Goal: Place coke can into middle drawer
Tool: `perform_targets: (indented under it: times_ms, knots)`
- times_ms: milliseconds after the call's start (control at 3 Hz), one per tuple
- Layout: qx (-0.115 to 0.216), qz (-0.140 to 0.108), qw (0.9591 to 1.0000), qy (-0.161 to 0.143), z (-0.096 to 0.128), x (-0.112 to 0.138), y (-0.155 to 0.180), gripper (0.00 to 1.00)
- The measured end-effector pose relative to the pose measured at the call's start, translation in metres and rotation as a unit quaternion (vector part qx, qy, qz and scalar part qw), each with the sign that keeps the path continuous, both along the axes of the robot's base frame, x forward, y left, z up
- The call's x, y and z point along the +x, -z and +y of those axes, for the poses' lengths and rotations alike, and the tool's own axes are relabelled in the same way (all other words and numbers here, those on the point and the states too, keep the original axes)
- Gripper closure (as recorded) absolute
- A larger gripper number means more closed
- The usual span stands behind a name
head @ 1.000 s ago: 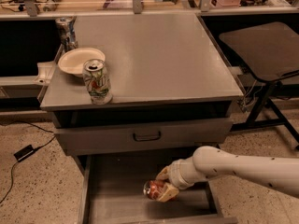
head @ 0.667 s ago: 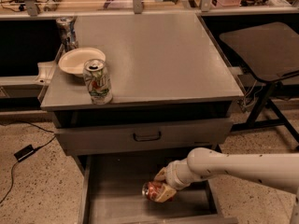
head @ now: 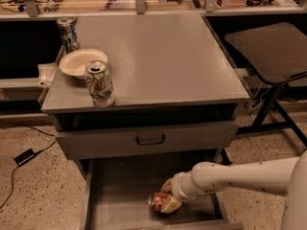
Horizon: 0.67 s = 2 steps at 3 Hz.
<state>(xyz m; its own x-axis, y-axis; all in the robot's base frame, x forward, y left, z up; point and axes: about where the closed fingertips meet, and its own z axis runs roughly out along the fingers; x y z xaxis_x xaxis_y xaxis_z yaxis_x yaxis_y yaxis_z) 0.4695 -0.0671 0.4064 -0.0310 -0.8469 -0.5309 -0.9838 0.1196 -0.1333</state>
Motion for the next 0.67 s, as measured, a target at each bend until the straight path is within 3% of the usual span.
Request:
perform_targets:
  times_ms: [333,667]
  knots:
    - [-0.017,-0.006,0.9986,0.049,-0.0054,-0.0080,0.0103,0.47]
    - [-0.014,-0.009,0.9988,0.045,-0.0040,-0.0051,0.0087,0.22]
